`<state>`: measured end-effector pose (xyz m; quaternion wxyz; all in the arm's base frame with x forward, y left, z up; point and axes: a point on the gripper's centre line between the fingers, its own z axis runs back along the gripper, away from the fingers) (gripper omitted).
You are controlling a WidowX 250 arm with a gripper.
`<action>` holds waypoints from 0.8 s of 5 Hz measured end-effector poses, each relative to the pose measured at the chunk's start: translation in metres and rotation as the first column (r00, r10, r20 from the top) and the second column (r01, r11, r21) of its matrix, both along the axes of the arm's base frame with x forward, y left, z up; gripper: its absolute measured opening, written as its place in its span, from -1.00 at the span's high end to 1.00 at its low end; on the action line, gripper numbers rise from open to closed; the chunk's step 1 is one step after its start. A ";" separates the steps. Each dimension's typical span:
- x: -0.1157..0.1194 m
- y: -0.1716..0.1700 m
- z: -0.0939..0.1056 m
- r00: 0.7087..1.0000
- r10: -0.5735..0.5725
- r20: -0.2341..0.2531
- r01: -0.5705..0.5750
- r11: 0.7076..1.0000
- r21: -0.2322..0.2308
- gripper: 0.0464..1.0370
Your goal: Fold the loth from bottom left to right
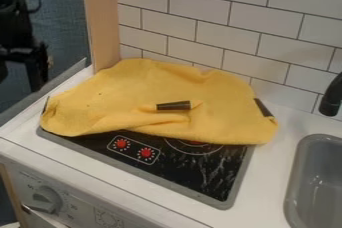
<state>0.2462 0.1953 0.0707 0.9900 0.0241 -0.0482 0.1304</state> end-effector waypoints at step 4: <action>0.007 -0.010 -0.022 1.000 -0.006 0.025 0.008 0.997 -0.073 -0.92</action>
